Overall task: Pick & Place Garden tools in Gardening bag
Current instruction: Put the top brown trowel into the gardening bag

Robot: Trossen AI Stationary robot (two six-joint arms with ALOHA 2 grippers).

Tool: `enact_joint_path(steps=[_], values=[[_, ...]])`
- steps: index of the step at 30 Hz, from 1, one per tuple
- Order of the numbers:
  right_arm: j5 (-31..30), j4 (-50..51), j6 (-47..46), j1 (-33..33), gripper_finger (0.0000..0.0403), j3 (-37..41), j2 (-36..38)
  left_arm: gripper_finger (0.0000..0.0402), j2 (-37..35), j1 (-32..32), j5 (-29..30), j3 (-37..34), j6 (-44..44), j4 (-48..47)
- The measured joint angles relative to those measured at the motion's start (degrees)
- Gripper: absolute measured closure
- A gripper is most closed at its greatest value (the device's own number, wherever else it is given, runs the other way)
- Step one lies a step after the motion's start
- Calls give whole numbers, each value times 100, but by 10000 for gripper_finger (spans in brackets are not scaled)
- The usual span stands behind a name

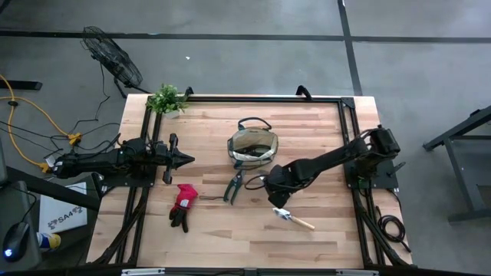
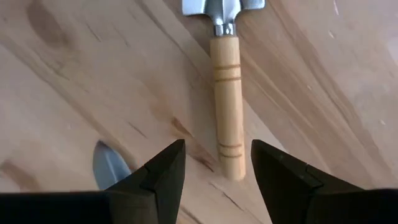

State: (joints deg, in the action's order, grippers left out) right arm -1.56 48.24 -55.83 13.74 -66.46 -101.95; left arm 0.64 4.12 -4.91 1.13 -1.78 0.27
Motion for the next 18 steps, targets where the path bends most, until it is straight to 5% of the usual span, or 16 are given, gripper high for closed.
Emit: enact_joint_path(steps=[18], values=[[-207, 83, 215, 24, 228, 2, -296, 401, 0, 0, 0, 0, 0, 0]])
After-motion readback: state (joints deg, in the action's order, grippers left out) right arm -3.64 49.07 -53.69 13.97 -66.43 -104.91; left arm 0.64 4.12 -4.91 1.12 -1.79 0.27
